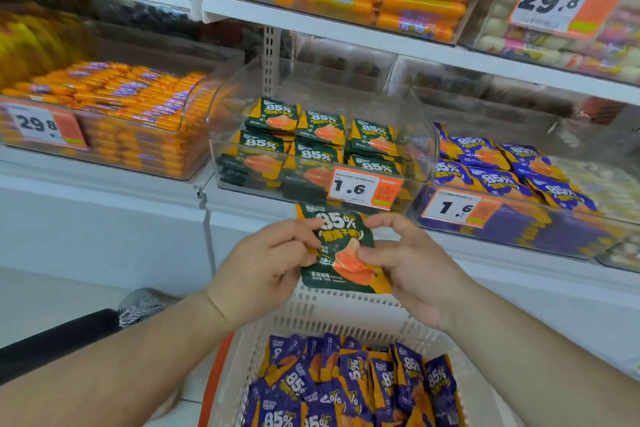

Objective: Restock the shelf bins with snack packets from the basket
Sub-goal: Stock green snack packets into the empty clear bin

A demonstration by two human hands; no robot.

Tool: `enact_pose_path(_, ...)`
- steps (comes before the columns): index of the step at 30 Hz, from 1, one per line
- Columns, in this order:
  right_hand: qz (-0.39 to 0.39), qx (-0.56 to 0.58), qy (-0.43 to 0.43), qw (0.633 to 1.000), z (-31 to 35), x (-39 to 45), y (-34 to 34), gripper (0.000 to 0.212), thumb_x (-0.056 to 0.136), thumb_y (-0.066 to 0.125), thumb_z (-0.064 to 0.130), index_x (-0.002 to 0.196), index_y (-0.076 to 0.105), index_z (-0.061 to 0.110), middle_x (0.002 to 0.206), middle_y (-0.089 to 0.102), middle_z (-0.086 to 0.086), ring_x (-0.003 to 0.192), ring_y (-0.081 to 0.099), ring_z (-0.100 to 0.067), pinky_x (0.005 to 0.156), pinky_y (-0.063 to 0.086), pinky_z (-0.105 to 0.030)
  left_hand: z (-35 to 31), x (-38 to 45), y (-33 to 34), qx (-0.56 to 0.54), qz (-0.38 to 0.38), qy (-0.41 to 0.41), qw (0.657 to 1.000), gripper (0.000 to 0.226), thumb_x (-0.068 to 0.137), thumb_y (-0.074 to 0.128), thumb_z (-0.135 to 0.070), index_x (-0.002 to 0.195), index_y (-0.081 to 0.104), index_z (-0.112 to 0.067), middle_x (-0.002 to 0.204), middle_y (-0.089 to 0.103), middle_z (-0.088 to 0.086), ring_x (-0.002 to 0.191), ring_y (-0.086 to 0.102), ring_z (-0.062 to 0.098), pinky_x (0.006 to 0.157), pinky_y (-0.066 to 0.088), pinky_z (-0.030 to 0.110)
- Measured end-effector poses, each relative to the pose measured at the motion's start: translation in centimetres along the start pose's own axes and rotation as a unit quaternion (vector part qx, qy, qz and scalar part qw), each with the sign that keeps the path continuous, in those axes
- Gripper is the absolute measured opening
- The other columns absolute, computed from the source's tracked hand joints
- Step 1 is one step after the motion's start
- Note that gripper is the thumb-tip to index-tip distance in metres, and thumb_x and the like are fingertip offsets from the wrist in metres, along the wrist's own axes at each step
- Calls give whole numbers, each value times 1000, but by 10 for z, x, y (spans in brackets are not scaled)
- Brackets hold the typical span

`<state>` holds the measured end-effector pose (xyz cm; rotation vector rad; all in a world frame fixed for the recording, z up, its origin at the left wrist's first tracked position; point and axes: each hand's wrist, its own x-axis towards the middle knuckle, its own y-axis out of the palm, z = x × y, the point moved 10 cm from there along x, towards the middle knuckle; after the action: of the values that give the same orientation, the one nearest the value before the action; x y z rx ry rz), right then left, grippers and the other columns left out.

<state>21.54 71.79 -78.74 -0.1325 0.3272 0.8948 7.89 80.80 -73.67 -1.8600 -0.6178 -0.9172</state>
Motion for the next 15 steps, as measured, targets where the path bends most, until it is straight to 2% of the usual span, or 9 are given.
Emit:
enact_pose_path(3, -40, 24, -105, 993, 47, 0, 6, 25, 84, 65, -9, 99, 63, 11, 84, 69, -13, 68, 67, -25, 60, 58, -33, 19, 17, -26, 67, -31, -19, 997, 17, 85, 54, -6, 97, 58, -18, 117, 58, 4, 120, 55, 20, 102, 45, 26)
enact_pose_path(4, -57, 30, -134, 989, 68, 3, 6, 25, 84, 64, -10, 98, 63, 11, 81, 70, -11, 66, 69, -23, 54, 57, -29, 32, 21, -38, 100, -44, -43, 993, 19, 85, 58, -8, 102, 62, -15, 119, 60, 7, 118, 55, 22, 103, 44, 29)
enact_pose_path(5, -76, 34, -162, 983, 88, 10, 5, 25, 85, 63, -10, 100, 63, 10, 77, 71, -10, 64, 71, -21, 51, 56, -26, 49, 23, -47, 138, -54, -82, 985, 25, 83, 63, -9, 108, 63, -12, 121, 61, 9, 117, 55, 24, 102, 45, 35)
enact_pose_path(7, -113, 13, -206, 972, 126, 32, 8, 25, 86, 67, -7, 101, 64, 12, 80, 73, -9, 68, 71, -20, 61, 57, -27, 88, 20, -62, 234, -41, -205, 949, 49, 76, 72, -8, 123, 58, -12, 131, 57, 9, 124, 48, 26, 102, 41, 49)
enact_pose_path(8, -134, -14, -214, 967, 140, 48, 12, 25, 85, 70, -4, 100, 65, 16, 84, 71, -7, 71, 68, -21, 66, 56, -29, 105, 15, -66, 273, -14, -274, 922, 61, 76, 74, -11, 133, 51, -13, 140, 50, 8, 134, 38, 26, 106, 34, 55)
enact_pose_path(10, -149, -60, -205, 965, 157, 89, 26, 28, 83, 73, -1, 98, 66, 21, 91, 66, -5, 76, 65, -23, 68, 54, -32, 133, 1, -62, 316, 69, -377, 868, 78, 86, 67, -27, 151, 25, -16, 160, 19, 5, 149, 6, 26, 114, 12, 57)
enact_pose_path(12, -130, -94, -167, 973, 158, 134, 49, 35, 82, 72, -4, 104, 65, 22, 109, 66, -10, 92, 68, -28, 81, 59, -40, 147, -4, -54, 327, 133, -414, 839, 88, 92, 55, -38, 155, -3, -18, 163, -12, -1, 148, -19, 25, 117, -1, 56)
enact_pose_path(15, -83, -189, -116, 972, 148, 179, 90, 55, 80, 72, -7, 129, 60, 17, 130, 59, -11, 104, 65, -30, 88, 57, -49, 149, -1, -48, 332, 162, -426, 826, 95, 91, 53, -43, 153, -16, -21, 159, -27, -2, 144, -30, 27, 116, -8, 57)
